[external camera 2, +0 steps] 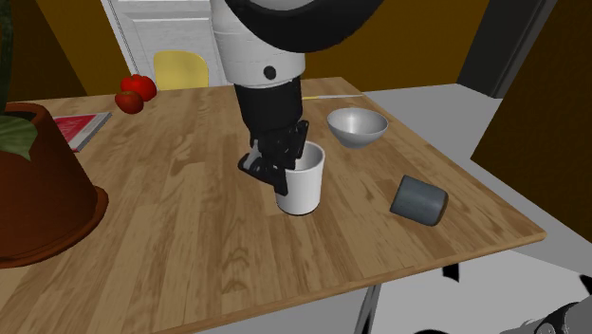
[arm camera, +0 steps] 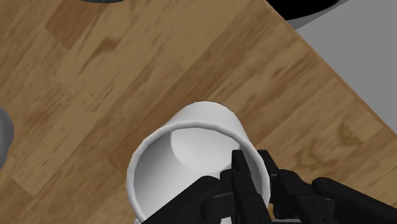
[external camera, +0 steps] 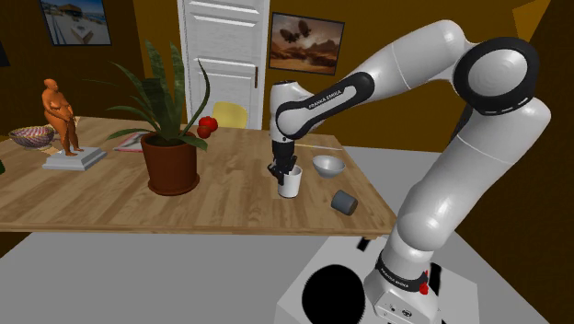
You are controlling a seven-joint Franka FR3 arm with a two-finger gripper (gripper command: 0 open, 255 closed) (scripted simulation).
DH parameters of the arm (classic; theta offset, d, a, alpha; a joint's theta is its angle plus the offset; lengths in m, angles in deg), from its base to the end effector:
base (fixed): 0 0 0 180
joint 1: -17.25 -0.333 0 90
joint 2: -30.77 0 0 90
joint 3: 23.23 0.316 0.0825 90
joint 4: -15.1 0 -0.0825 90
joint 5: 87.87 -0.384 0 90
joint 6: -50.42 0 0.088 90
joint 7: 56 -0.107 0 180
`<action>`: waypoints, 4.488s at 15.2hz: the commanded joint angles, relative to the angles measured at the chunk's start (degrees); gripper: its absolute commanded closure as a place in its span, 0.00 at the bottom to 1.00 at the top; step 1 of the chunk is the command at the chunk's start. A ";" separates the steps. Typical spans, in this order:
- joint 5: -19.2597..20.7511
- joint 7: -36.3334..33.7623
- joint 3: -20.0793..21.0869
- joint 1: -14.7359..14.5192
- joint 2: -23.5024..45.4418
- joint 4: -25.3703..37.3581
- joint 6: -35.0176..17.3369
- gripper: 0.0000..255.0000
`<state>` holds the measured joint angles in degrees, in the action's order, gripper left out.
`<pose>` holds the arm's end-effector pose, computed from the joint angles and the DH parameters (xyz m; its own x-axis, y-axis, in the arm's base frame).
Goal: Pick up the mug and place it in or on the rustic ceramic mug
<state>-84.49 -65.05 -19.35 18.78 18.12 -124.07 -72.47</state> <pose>0.4498 0.0160 0.3847 0.9947 -0.0871 -0.0544 -0.0832 -0.9940 0.0716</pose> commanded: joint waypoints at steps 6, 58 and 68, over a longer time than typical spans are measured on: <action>-0.37 0.51 -0.08 -0.09 -2.66 3.28 5.94 1.00; 9.13 15.51 -13.08 7.23 -46.04 -19.95 24.86 1.00; 9.54 15.32 -13.45 7.41 -46.03 -22.14 22.67 1.00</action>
<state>-74.95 -49.73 -32.81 26.19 -27.91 -146.22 -49.79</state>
